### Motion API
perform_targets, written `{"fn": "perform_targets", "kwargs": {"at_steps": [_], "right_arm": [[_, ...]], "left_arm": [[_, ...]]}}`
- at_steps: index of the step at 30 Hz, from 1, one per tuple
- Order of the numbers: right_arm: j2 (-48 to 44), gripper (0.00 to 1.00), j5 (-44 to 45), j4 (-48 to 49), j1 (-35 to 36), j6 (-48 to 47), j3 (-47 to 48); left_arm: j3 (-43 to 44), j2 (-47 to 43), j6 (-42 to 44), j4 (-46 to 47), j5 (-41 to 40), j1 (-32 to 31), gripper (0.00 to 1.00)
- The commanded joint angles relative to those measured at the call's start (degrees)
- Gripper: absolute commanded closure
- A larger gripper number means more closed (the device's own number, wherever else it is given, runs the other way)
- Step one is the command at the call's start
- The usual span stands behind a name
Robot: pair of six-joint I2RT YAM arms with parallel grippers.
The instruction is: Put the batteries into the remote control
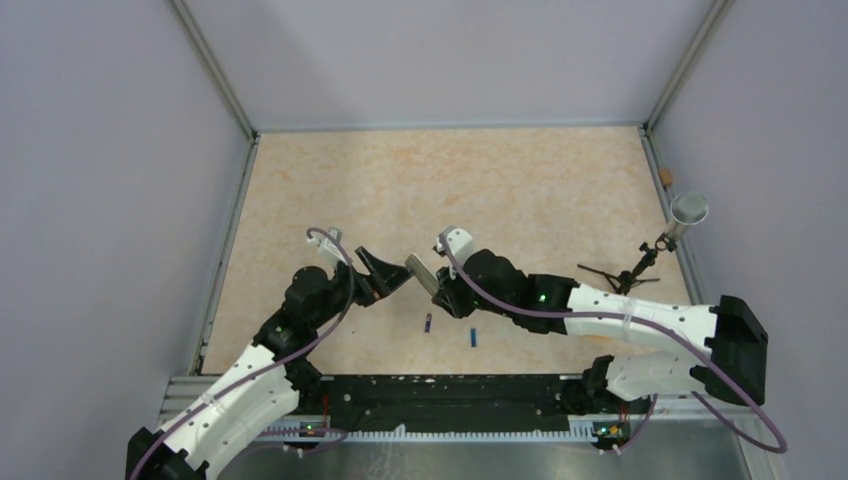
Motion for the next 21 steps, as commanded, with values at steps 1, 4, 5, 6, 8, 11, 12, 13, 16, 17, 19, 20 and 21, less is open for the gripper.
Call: {"fn": "perform_targets", "kwargs": {"at_steps": [1,4,5,6,8,11,12,13,16,17,19,20,21], "right_arm": [[-3.59,1.00,-6.29,-1.89,-3.26,-1.04,-0.23],[-5.28,1.00,-10.03,-3.23,-5.28,-1.37,-0.66],[-6.03,1.00,-10.73,-3.83,-5.89,-1.55,-0.79],[-6.61,1.00,-12.27,-4.43,-6.58,-1.64,-0.84],[-7.68,1.00,-15.37,-5.86,-8.64,-1.44,-1.07],[-9.22,1.00,-21.17,-7.04,-11.95,-1.30,-1.98],[-9.81,1.00,-22.68,-7.26,-12.64,-1.42,-2.37],[-10.58,1.00,-24.12,-7.48,-13.10,-1.55,-2.75],[-12.75,1.00,-29.00,-7.82,-14.38,-1.56,-3.98],[-13.38,1.00,-30.34,-7.64,-15.05,-1.17,-4.53],[-14.22,1.00,-33.87,-7.36,-16.80,-0.04,-5.92],[-14.51,1.00,-35.94,-6.98,-17.53,0.45,-6.65],[-14.74,1.00,-38.07,-6.45,-18.12,1.02,-7.37]], "left_arm": [[-0.05,-0.76,6.00,0.45,1.48,0.07,0.01],[-0.18,-0.71,7.92,0.25,1.79,0.17,0.01],[-0.15,-0.46,8.47,0.37,2.40,0.14,0.01],[-0.11,-0.08,9.14,0.63,3.17,0.13,0.01],[-0.11,0.72,10.09,1.46,4.88,0.16,0.01],[0.07,2.08,11.16,2.53,7.40,0.24,0.01],[0.07,2.48,11.29,2.90,8.12,0.25,0.01],[0.07,2.88,11.37,3.46,9.08,0.20,0.01],[0.38,4.39,11.63,5.69,13.37,0.22,0.01],[0.41,4.80,11.88,6.39,14.74,0.24,0.01],[0.97,5.53,12.78,6.83,16.83,0.23,0.01],[1.38,5.85,13.22,6.78,17.74,0.22,0.01],[1.72,6.03,13.75,6.83,18.76,0.18,0.01]]}}
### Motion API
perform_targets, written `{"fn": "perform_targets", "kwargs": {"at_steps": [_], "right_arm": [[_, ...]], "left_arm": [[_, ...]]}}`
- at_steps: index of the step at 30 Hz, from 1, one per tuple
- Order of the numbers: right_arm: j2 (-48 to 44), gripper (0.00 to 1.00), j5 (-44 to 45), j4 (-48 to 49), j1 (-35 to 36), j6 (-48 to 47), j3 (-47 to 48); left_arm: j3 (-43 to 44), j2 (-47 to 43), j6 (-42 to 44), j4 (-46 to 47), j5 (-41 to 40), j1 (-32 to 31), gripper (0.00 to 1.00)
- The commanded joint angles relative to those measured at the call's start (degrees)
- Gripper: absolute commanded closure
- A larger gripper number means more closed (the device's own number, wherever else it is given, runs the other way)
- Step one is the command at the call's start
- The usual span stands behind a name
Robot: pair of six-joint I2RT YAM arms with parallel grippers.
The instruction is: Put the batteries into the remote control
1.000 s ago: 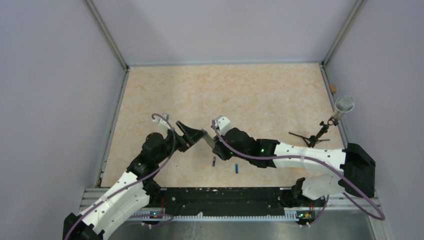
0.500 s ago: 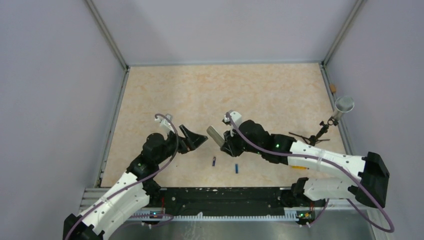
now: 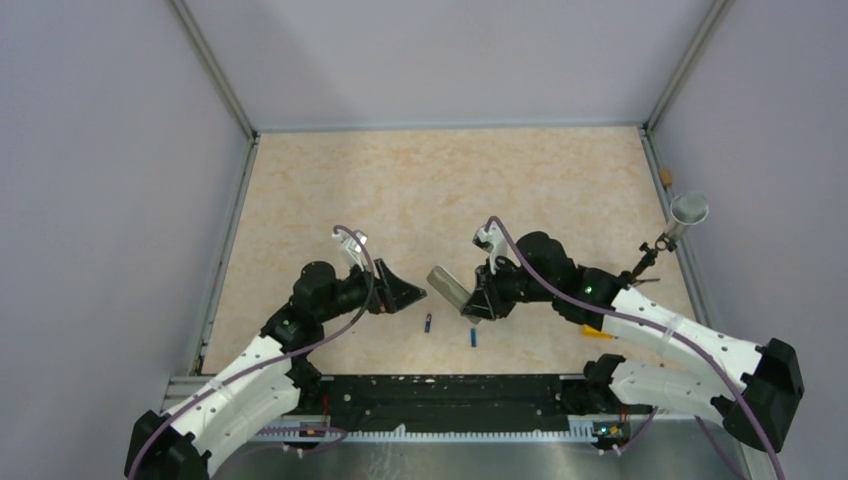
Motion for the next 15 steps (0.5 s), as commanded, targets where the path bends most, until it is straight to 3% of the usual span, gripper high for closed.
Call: {"fn": "perform_targets", "kwargs": {"at_steps": [1,15], "right_arm": [[-2.12,1.00,-12.61,2.14,-3.16,2.28,-2.50],[-0.89,1.00,-32.00,16.33,-4.47,8.89,-7.46]], "left_arm": [[2.12,1.03,3.43,4.54,7.59,0.17,0.01],[4.17,4.83,4.89,10.51,27.81,0.17,0.01]]}}
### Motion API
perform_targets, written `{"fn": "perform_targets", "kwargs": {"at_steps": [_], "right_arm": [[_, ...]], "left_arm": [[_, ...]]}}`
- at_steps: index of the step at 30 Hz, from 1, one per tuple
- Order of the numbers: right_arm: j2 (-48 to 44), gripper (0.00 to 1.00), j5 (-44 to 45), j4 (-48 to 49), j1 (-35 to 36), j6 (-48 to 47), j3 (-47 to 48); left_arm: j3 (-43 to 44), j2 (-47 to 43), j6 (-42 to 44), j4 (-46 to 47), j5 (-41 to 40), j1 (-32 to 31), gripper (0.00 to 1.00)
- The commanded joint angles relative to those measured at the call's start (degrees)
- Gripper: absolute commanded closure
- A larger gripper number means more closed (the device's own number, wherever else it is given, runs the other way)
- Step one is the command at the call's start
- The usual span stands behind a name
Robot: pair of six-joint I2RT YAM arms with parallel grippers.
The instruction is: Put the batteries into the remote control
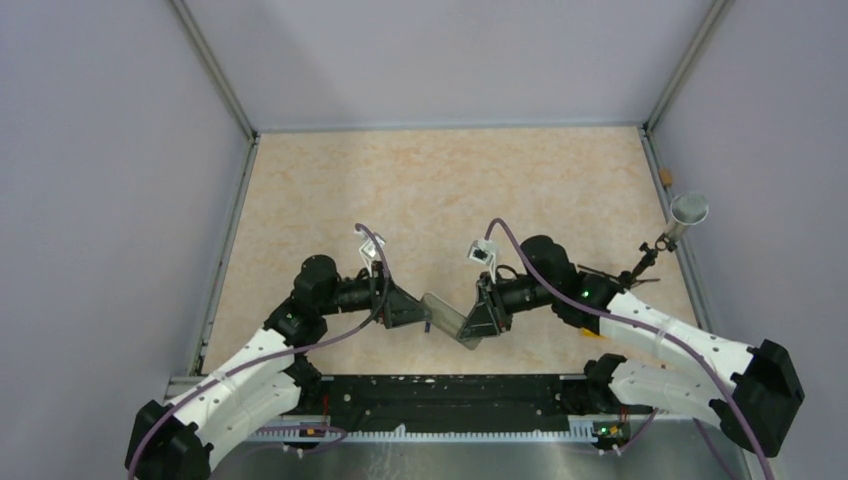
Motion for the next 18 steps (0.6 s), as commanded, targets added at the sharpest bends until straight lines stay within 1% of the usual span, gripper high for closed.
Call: {"fn": "perform_targets", "kwargs": {"at_steps": [1,6,11,18], "right_arm": [[0.67,1.00,-8.07,10.95,-0.58,3.75,-1.26],[3.07,1.00,-11.21,16.85,-0.54,6.36,-1.72],[5.17,1.00,-13.35,20.02,-0.57,8.25,-1.61],[7.72,1.00,-14.71,21.55,-0.53,9.17,-0.42]], "left_arm": [[1.91,1.68,0.16,7.03,8.77,0.17,0.01],[0.61,1.74,-3.25,13.11,11.83,0.07,0.08],[0.43,1.07,-3.83,13.73,12.67,-0.24,0.14],[0.12,1.08,-4.79,14.99,13.57,-1.18,0.28]]}}
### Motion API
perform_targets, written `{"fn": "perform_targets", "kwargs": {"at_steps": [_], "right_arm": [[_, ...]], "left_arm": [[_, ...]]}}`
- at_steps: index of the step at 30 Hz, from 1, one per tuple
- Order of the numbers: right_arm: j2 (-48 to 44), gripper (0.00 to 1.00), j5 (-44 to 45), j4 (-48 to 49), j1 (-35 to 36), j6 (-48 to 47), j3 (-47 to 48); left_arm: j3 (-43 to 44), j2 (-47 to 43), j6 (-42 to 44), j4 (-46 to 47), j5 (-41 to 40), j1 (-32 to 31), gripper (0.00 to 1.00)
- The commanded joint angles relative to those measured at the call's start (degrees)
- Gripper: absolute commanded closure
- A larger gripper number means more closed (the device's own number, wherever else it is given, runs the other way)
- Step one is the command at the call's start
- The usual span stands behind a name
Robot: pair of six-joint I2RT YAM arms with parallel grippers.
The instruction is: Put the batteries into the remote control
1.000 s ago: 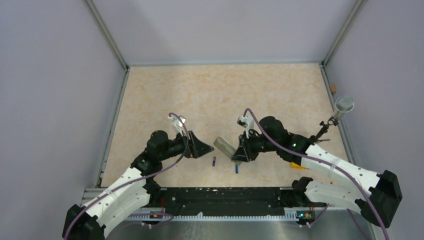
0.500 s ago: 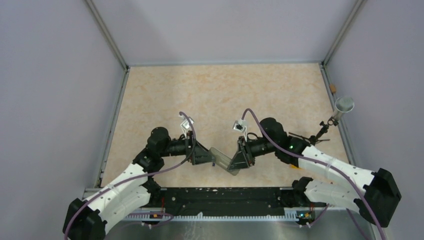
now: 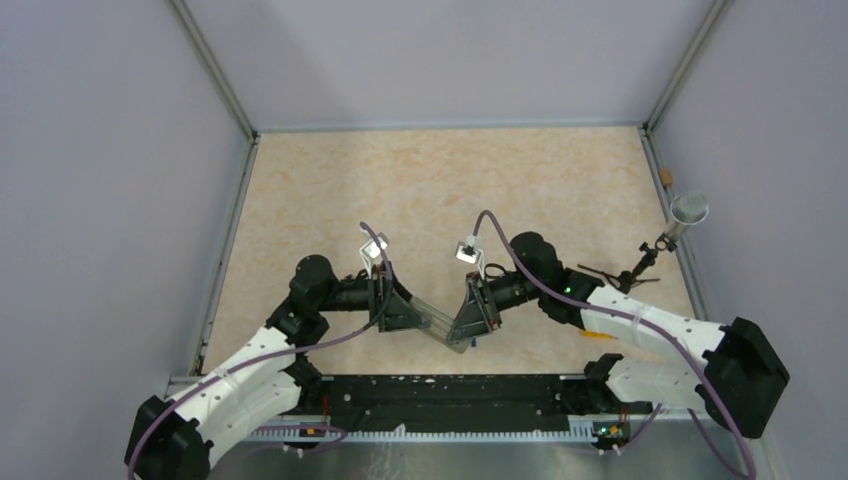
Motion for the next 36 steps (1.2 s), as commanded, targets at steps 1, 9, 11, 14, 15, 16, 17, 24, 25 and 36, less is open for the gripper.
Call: {"fn": "perform_targets", "kwargs": {"at_steps": [1,9,11,14,15,16,17,24,25,36], "right_arm": [[1.00,1.00,-2.75,4.79,-0.56,0.87,1.75],[1.20,1.00,-3.06,4.78,-0.54,0.91,2.17],[1.26,1.00,-3.08,4.78,-0.63,0.90,2.16],[1.16,1.00,-3.02,4.64,-0.65,0.88,2.07],[1.12,1.00,-3.02,4.60,-0.58,0.87,2.10],[1.09,1.00,-3.02,4.62,-0.62,0.87,2.15],[1.00,1.00,-2.94,4.45,-0.65,0.84,2.16],[0.81,1.00,-2.59,3.02,-0.66,-0.10,2.46],[0.66,1.00,-2.49,2.75,-0.66,-0.31,2.50],[-2.81,0.45,4.74,-3.15,-0.60,-2.81,2.63]], "left_arm": [[0.11,-0.85,-0.42,3.92,1.74,-0.78,0.31],[0.08,-0.02,-0.09,3.79,1.70,-1.93,0.49],[0.13,0.16,-0.03,3.66,1.66,-2.19,0.52],[0.13,0.19,0.18,3.26,1.50,-2.29,0.56],[0.12,0.16,0.29,3.08,1.46,-2.34,0.58],[0.12,0.11,0.34,3.03,1.41,-2.43,0.60],[0.12,0.03,0.35,3.00,1.39,-2.51,0.62],[0.21,-0.38,0.37,2.96,1.19,-2.75,0.99],[0.28,-0.48,0.33,2.92,1.12,-2.74,1.00],[0.16,-2.72,0.62,0.23,-5.62,-2.90,1.00]]}}
